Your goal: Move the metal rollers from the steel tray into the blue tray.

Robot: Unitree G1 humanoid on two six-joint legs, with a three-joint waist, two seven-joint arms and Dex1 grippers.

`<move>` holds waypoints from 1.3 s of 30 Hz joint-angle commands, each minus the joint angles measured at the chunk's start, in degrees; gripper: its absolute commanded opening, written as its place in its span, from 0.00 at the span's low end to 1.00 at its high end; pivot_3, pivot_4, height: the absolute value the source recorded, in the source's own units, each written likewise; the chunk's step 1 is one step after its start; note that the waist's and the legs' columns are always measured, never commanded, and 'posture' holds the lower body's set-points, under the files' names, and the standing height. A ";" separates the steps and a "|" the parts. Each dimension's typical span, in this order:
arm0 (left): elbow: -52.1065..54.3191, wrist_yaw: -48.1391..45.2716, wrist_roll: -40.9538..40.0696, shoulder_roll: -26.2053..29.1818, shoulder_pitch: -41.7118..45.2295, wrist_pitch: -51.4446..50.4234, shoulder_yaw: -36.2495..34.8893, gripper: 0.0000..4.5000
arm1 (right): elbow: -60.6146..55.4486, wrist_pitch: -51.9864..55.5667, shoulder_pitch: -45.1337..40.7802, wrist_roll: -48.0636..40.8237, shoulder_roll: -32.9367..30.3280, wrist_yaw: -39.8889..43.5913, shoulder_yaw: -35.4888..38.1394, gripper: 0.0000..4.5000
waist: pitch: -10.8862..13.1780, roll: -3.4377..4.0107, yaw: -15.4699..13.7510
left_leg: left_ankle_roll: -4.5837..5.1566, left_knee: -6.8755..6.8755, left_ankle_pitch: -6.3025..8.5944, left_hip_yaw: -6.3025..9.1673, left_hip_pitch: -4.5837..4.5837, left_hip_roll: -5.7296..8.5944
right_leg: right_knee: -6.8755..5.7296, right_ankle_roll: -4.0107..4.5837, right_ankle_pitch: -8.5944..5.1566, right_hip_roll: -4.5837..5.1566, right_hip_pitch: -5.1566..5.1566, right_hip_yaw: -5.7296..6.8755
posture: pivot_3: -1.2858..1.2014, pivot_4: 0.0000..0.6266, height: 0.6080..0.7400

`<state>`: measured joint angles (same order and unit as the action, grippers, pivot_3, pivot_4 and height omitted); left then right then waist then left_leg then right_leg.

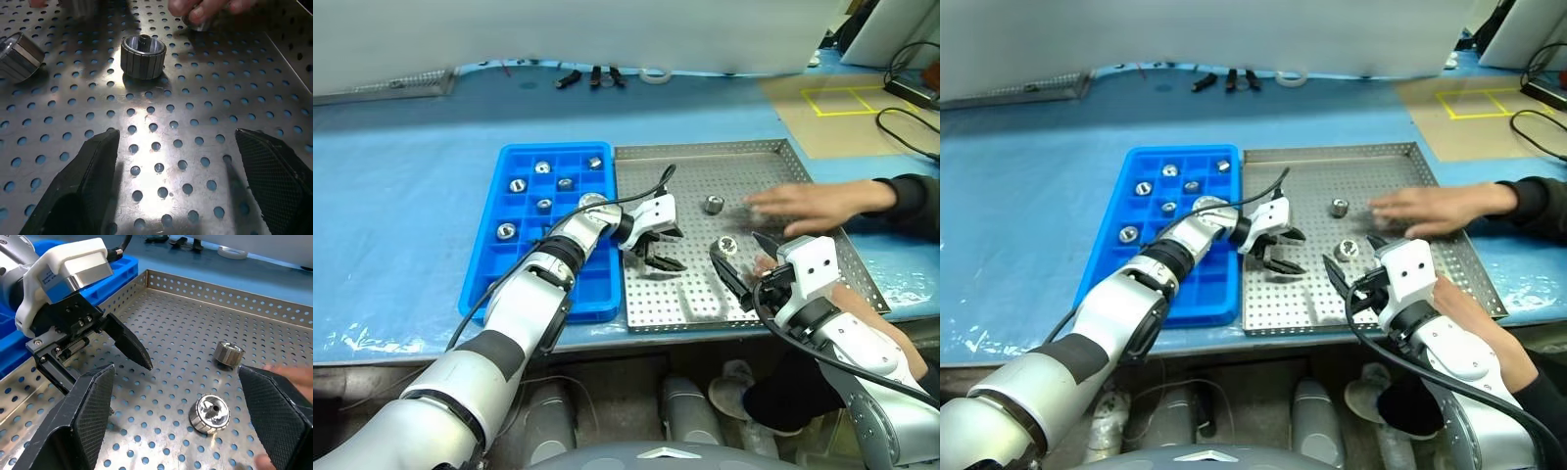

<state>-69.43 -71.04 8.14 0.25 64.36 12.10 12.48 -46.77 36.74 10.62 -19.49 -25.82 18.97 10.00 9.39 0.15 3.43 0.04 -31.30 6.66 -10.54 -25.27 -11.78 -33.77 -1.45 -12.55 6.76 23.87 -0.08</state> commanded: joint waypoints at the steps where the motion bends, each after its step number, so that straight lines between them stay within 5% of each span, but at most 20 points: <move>1: 1.89 -1.35 -1.00 0.99 0.24 0.23 -0.64 0.89 | -0.31 -0.32 -0.47 -0.24 -0.61 0.47 0.16 0.95 | 0.00 0.00 -0.03 | 0.00 0.00 0.00 -0.01 0.00 0.00 | 0.00 0.00 0.00 0.00 0.00 0.00 | 0.32 0.24 1.00; 16: 1.55 -0.27 -1.08 -0.80 0.70 -0.11 -0.74 0.89 | -0.96 -0.23 0.19 -0.24 -0.64 0.43 0.78 0.95 | 0.00 0.00 -0.09 | 0.01 -0.01 0.00 -0.03 0.05 -0.01 | -0.02 0.01 0.01 0.00 -0.04 0.00 | 0.32 0.24 1.00; 31: 0.65 1.65 -1.18 -9.61 3.27 1.74 -0.22 0.89 | -6.57 -1.19 13.67 -4.29 2.22 0.15 17.34 0.95 | 0.00 0.00 -1.00 | 0.22 -0.09 0.14 -0.28 0.09 0.05 | 0.05 -0.01 0.00 0.40 -0.11 -0.06 | 0.27 0.24 1.00; 39: -2.01 3.77 1.32 -14.70 4.23 3.81 2.21 0.89 | -12.00 -1.91 21.01 -4.41 5.74 -1.96 20.51 0.95 | -0.01 0.02 1.37 | 0.28 -0.07 0.19 -0.47 0.08 0.12 | 0.08 -0.13 -0.07 0.40 -0.01 -0.08 | 0.23 0.24 1.00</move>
<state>-71.32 -68.20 8.93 -9.10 66.62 14.58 14.13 -55.37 36.16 30.53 -23.45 -20.84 17.75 28.84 9.38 0.17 4.80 0.32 -31.37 6.85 -11.01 -25.19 -11.66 -33.68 -1.61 -12.63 7.16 23.86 -0.15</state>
